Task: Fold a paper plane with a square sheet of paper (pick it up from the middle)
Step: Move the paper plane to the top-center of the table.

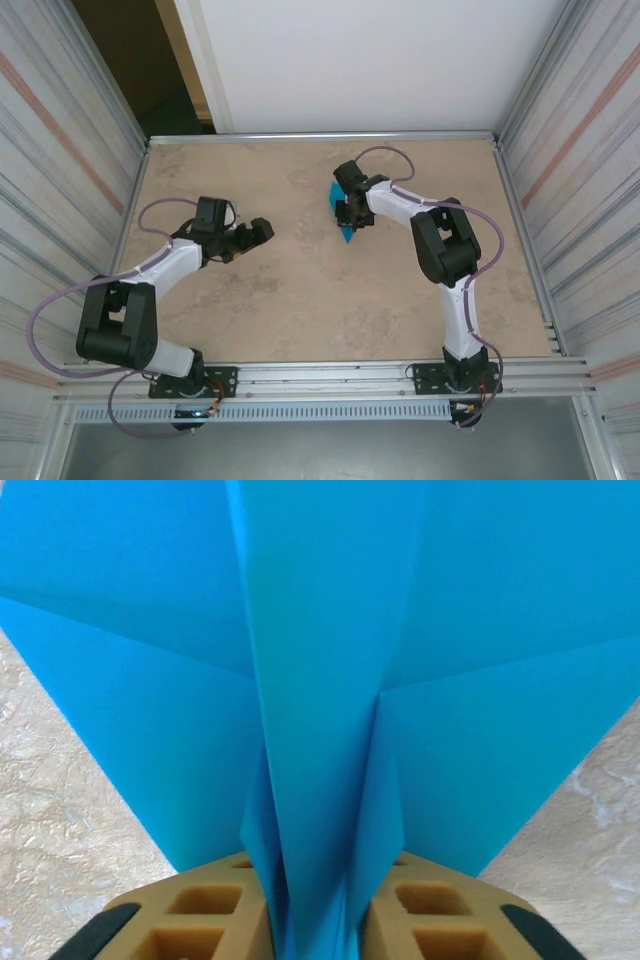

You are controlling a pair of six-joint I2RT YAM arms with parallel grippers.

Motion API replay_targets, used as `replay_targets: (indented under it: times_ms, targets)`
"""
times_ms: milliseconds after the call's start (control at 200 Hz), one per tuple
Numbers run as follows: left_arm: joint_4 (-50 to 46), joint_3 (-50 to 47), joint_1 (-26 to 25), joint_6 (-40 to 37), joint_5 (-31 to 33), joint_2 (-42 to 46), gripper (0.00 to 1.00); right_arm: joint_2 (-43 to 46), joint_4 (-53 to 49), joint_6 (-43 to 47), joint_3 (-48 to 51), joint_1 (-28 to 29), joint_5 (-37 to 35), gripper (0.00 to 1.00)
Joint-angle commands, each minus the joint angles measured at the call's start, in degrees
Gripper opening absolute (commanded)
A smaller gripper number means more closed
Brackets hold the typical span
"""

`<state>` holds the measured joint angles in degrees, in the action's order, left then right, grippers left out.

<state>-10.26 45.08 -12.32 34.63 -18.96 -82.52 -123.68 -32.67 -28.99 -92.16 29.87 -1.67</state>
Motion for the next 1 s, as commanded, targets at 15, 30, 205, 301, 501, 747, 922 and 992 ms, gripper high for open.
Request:
replay_targets:
  times_ms: [15,30,205,301,501,747,922,992]
  targets:
    - [-0.46,0.84,0.43,-0.73,-0.24,-0.6,0.99,-1.79,-1.88,1.4,-1.87,-0.07,-0.17,0.27]
    - [-0.46,0.87,0.38,-0.73,-0.27,-0.64,0.99,-1.92,-1.88,1.45,-1.83,-0.07,-0.26,0.28]
    - [-0.36,0.95,0.36,-0.7,-0.46,-0.98,0.99,-3.37,-2.88,1.62,-2.15,0.09,-1.88,0.38]
    - [-0.35,0.84,0.37,-0.66,-0.54,-1.08,0.99,-4.09,-3.58,1.83,-2.23,0.17,-3.13,0.42]
    - [-0.19,0.71,0.36,-0.71,-0.64,-1.32,0.99,-5.58,-4.2,2.19,-2.19,0.36,-4.4,0.45]
    - [-0.2,0.87,0.41,-0.71,-0.89,-1.73,0.99,-4.16,-3.73,2.19,-2.52,0.42,-3.98,0.37]
    - [-0.08,0.8,0.39,-0.69,-1.06,-1.71,0.99,-2.05,-3.2,2.22,-2.84,0.43,-4.52,0.36]
    - [-0.01,0.72,0.43,-0.65,-1.16,-1.77,0.99,-2.12,-3.11,2.23,-2.69,0.47,-4.83,0.36]
